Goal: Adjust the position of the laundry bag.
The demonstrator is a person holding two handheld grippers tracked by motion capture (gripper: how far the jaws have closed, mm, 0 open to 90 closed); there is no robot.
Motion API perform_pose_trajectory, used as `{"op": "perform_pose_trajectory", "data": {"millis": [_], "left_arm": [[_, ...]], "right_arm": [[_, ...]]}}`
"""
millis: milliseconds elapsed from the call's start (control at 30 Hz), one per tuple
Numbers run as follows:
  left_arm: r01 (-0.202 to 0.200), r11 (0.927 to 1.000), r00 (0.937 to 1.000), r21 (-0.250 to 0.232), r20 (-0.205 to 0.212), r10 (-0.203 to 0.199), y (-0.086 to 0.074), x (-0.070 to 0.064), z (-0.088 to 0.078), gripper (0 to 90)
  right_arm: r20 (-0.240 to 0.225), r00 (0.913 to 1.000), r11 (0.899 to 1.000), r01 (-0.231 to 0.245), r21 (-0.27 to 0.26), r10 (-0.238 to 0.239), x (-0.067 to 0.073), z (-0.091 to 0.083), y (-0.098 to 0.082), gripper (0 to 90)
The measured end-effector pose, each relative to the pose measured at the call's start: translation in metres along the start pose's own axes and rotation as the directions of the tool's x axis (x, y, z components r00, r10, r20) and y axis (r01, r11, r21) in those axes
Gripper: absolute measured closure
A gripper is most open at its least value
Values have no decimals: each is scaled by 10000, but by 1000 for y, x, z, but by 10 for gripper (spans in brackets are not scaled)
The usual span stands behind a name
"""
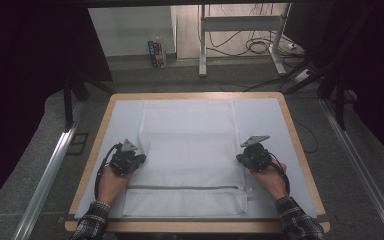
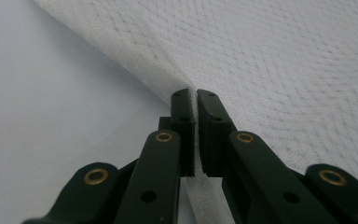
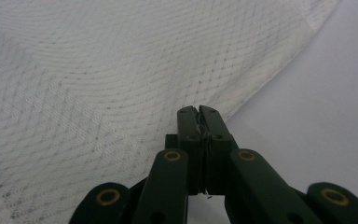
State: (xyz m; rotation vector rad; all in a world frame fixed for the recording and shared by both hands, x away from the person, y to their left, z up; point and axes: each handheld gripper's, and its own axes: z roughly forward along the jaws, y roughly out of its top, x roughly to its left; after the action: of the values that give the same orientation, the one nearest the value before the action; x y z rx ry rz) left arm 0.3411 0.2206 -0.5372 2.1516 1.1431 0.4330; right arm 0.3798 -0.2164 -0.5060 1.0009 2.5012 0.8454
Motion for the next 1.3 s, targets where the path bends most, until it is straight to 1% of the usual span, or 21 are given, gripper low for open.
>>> {"op": "perform_pose_trajectory", "data": {"millis": [33,167,233,367,433,500,600,667,700,800,833,933,967,1067,1100,1167,1233,1300], "left_arm": [[-83,10000,10000,-7,36,83,0,-1,0,863],[-159,9999,9996,7,239,159,0,-8,-1,863],[-223,9997,9993,20,305,222,0,-12,-2,863],[-314,9995,9990,68,305,312,1,-19,-2,863],[-326,9995,9987,55,388,323,1,-22,-2,864],[-328,9994,9983,65,485,324,2,-27,-2,865],[-375,9993,9978,97,560,369,2,-30,-2,865],[-459,9989,9967,132,676,449,3,-35,-2,865],[-459,9989,9967,132,676,449,3,-35,-2,864],[-540,9984,9956,181,771,525,2,-40,-3,864],[-564,9982,9950,224,841,544,2,-44,-4,864],[-679,9971,9948,329,789,651,1,-46,-4,861],[-719,9967,9948,384,752,689,2,-47,-4,856],[-654,9971,9954,376,731,625,1,-45,-3,845],[-647,9972,9956,387,709,618,1,-45,-3,834],[-634,9974,9963,343,609,612,1,-44,-4,782],[-611,9978,9965,245,587,596,1,-43,-4,679],[-646,9977,9967,197,503,636,1,-43,-5,574]], "right_arm": [[-8,10000,10000,-46,-29,46,-1,-3,-2,874],[18,9999,9999,-119,-15,119,-4,-11,-8,874],[38,9999,9999,-147,32,146,-4,-13,-10,874],[41,9997,9997,-250,24,250,-5,-17,-14,875],[63,9996,9997,-258,25,258,-5,-20,-17,875],[93,9994,9995,-324,47,323,-4,-25,-22,875],[101,9994,9994,-321,86,320,-4,-28,-26,875],[219,9993,9994,-294,180,290,-2,-32,-31,874],[245,9993,9994,-290,206,285,-2,-33,-33,874],[276,9992,9993,-306,197,301,-2,-36,-36,874],[278,9990,9992,-349,198,344,-3,-39,-39,874],[273,9987,9989,-435,196,430,-4,-40,-42,874],[198,9984,9984,-531,200,528,-6,-40,-44,873],[190,9984,9982,-539,268,534,-6,-39,-44,870],[215,9987,9985,-463,287,457,-6,-38,-44,869],[277,9990,9989,-365,295,357,-4,-38,-43,862],[273,9991,9992,-327,226,321,-4,-39,-43,814],[224,9993,9995,-291,156,287,-4,-39,-43,732]]}}
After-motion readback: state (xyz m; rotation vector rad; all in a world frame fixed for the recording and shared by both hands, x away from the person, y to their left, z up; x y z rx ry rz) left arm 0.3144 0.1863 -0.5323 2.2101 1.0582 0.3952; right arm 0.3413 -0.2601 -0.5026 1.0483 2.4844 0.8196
